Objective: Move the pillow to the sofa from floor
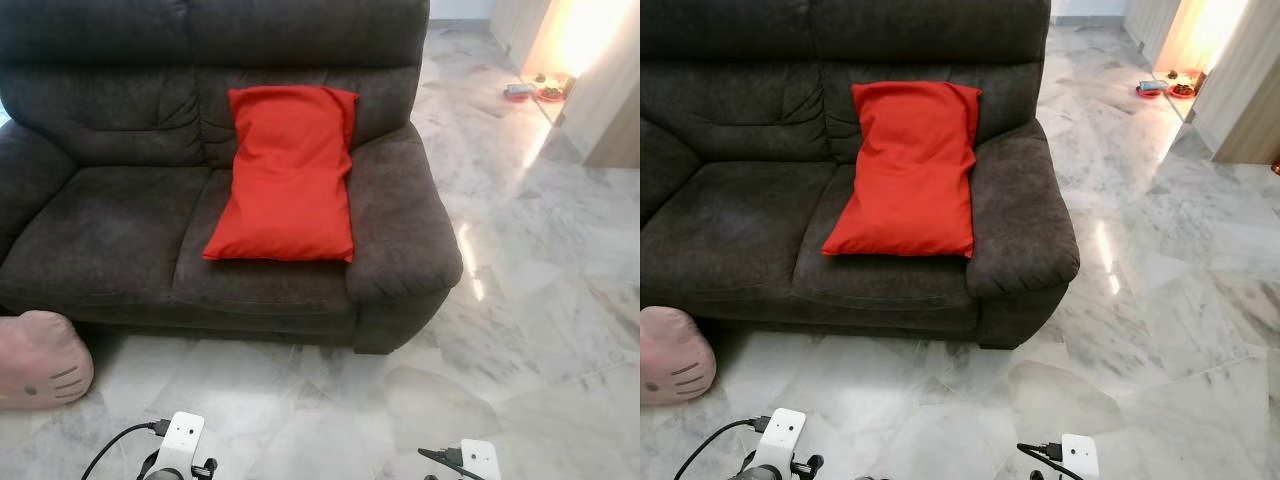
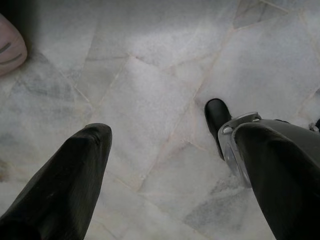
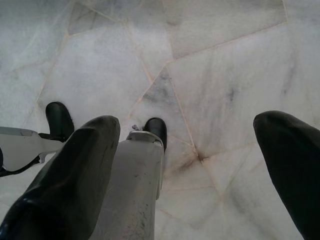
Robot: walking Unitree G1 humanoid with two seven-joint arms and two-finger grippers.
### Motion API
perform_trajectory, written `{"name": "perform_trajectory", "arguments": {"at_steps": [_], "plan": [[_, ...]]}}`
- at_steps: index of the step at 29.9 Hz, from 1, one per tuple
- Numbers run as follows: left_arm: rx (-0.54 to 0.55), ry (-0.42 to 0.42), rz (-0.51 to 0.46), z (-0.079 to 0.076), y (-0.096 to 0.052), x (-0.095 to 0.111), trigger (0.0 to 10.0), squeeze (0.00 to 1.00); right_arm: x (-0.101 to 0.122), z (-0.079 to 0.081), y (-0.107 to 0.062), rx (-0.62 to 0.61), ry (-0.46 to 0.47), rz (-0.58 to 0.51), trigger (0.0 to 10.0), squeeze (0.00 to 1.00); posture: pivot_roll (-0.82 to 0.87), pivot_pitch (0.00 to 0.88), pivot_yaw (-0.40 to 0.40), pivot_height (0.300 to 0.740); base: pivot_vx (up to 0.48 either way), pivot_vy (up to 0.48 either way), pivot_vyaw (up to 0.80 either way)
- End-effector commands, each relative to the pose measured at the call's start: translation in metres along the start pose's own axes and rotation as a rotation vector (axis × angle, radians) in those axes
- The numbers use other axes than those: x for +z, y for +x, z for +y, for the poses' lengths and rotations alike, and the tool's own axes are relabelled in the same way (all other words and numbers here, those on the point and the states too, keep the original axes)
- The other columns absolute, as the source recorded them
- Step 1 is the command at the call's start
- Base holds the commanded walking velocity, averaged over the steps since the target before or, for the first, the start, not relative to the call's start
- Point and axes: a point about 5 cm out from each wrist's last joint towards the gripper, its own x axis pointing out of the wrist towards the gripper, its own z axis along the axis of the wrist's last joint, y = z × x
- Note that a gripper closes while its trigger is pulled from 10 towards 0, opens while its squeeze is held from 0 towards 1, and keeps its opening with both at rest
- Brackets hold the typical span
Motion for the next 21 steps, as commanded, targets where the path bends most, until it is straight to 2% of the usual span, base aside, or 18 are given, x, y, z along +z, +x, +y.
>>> {"name": "perform_trajectory", "arguments": {"at_steps": [1, 10, 11, 14, 16, 21], "plan": [[0.006, -0.022, 0.020, 0.0015, -0.0009, -0.0050, 10.0, 0.00, -0.0030, 0.0002, -0.0004, 0.004, 0.005, 0.007, 10.0, 0.00, 0.08, 0.079, -0.001, 0.740, 0.000, 0.000, 0.00], [0.004, -0.023, 0.021, 0.0017, -0.0010, -0.0053, 10.0, 0.00, -0.0053, 0.0003, -0.0006, 0.000, 0.010, 0.019, 10.0, 0.00, 0.08, 0.082, -0.001, 0.740, 0.000, -0.015, 0.00], [0.004, -0.023, 0.020, 0.0017, -0.0010, -0.0053, 10.0, 0.00, -0.0062, 0.0007, -0.0007, 0.003, 0.035, 0.022, 10.0, 0.00, 0.08, 0.082, -0.001, 0.740, 0.000, 0.480, -0.80], [0.004, -0.023, 0.020, 0.0018, -0.0010, -0.0053, 10.0, 0.00, -0.0062, 0.0009, -0.0007, 0.003, 0.030, 0.022, 10.0, 0.00, 0.08, 0.083, -0.001, 0.740, 0.000, 0.480, -0.80], [0.004, -0.023, 0.019, 0.0018, -0.0011, -0.0053, 10.0, 0.00, -0.0052, 0.0013, -0.0007, 0.006, 0.002, 0.013, 10.0, 0.00, 0.08, 0.083, -0.001, 0.740, 0.000, 0.480, 0.00], [0.003, -0.024, 0.019, 0.0018, -0.0011, -0.0054, 10.0, 0.00, -0.0057, 0.0020, -0.0007, 0.007, 0.010, 0.012, 10.0, 0.00, 0.08, 0.084, -0.002, 0.740, 0.000, 0.480, 0.00]]}}
